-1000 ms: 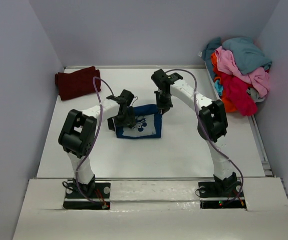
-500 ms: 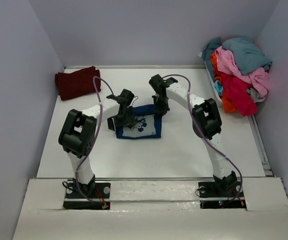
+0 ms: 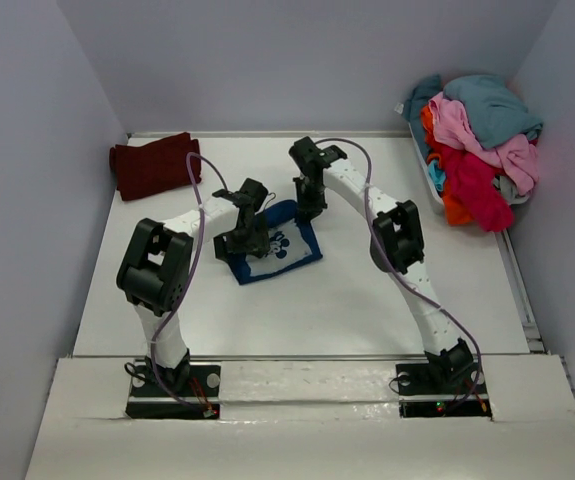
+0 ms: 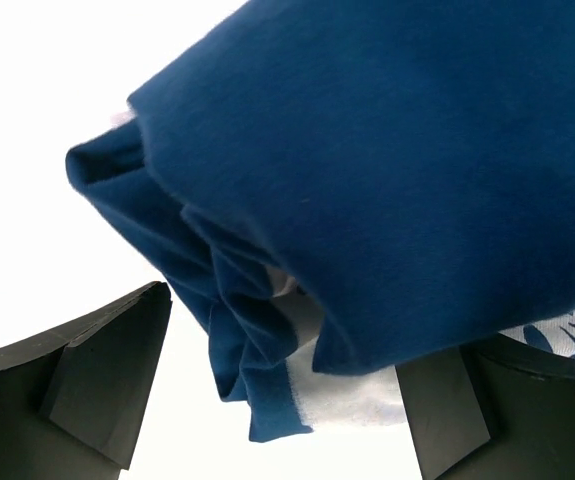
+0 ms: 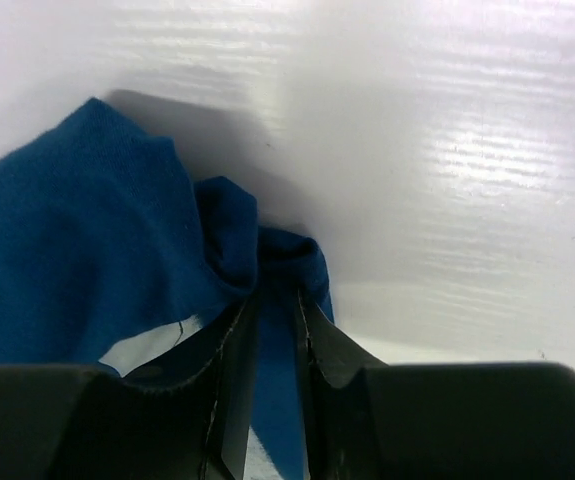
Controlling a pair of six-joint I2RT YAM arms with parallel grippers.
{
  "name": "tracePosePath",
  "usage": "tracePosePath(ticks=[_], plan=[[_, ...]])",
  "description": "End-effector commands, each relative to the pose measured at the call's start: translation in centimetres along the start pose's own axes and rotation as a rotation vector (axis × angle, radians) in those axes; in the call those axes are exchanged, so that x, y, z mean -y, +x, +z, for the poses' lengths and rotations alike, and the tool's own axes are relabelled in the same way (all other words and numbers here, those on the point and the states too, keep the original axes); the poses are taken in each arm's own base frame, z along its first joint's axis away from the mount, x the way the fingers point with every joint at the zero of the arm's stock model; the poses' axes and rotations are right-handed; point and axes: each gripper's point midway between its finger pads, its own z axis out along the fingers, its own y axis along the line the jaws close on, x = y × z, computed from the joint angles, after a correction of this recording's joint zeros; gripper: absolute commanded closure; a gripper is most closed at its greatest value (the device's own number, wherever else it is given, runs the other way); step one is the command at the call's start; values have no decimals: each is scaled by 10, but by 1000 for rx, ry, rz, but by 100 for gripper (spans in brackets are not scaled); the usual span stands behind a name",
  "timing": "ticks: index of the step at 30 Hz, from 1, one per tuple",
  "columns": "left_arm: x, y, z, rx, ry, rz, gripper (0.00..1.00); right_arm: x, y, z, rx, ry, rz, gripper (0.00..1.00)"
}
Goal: Fold and stack the t-shirts
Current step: Fold the long partially folded tshirt into a neat square
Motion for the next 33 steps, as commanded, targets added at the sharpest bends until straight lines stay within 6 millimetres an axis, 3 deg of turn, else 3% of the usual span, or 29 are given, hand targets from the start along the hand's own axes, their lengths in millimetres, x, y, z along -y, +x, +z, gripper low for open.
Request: tracePosePath(ticks=[1,6,11,17,18,20,22,26,33], plan=[[-6,5,1,-26,-26,36,1,-10,-16,-15,59,-12,-28,73],[-3,7,2,-32,-28,57,1,-11,-20,-30,97,-22,-21,72],[3,1,-3,-8,-39,74,1,-15,-30,-65,157,-37,-13,71],[12,-15,-14,28,-22,53,1,-18,-7,-86,103,-60,-27,72],[12,-16,-15,29,-21,51,1,-18,-8,-103,133,-71,-29,73],[14,-19,-17,36,-18,43,1,-18,3,-100,121,-75,-30,81],[15,-21,-19,41,-14,37,1,-19,11,-105,101,-91,-31,81],[17,-24,-22,48,-11,28,1,-16,45,-84,-7,-77,-67,87],[17,-27,-23,56,-16,20,1,-35,94,-48,-132,-113,-112,88]])
